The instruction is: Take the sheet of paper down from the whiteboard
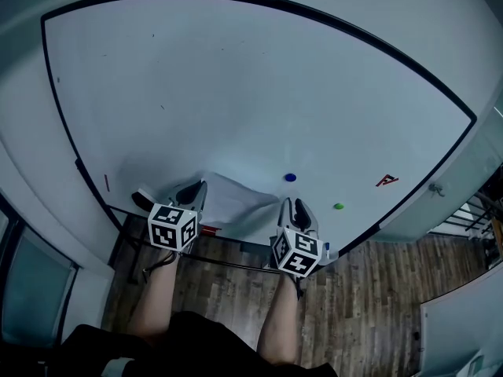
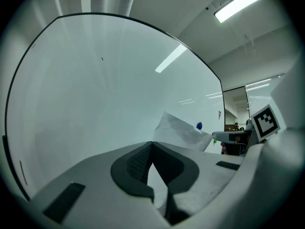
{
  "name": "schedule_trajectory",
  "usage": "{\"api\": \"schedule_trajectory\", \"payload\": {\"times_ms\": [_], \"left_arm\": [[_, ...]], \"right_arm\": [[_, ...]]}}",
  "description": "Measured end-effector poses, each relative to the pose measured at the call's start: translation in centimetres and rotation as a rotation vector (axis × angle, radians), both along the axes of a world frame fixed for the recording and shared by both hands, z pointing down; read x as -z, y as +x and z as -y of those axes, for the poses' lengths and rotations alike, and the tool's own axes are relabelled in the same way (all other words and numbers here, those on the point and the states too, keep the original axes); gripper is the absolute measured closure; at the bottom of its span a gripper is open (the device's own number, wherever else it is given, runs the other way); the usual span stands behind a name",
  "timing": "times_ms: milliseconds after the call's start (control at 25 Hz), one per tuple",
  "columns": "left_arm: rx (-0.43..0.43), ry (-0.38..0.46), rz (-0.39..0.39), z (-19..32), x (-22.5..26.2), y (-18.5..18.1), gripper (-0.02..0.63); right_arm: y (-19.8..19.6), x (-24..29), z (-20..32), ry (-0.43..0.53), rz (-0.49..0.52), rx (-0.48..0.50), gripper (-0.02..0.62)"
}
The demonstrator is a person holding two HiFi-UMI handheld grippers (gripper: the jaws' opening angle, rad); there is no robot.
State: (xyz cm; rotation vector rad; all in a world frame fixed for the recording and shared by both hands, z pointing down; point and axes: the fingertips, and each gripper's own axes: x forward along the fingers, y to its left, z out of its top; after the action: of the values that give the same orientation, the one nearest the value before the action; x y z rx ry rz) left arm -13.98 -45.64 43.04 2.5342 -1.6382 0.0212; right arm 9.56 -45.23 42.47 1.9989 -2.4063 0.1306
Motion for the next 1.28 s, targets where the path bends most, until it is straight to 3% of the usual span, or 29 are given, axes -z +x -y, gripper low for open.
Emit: {"api": "schedule_trajectory", "payload": {"times_ms": [640, 1280], "left_arm": [[0.01, -0.018, -0.002, -2.4, -0.8, -0.3, 0.584], [0.004, -0.047, -0.043, -2.5, -2.0, 0.3, 0.584]], "right_arm": [[-0.7, -1.7, -2.8, -0.04, -0.021, 0.033, 0.552], [-0.7, -2.9, -2.6, -0.065, -0.037, 0.057, 0.571]]}}
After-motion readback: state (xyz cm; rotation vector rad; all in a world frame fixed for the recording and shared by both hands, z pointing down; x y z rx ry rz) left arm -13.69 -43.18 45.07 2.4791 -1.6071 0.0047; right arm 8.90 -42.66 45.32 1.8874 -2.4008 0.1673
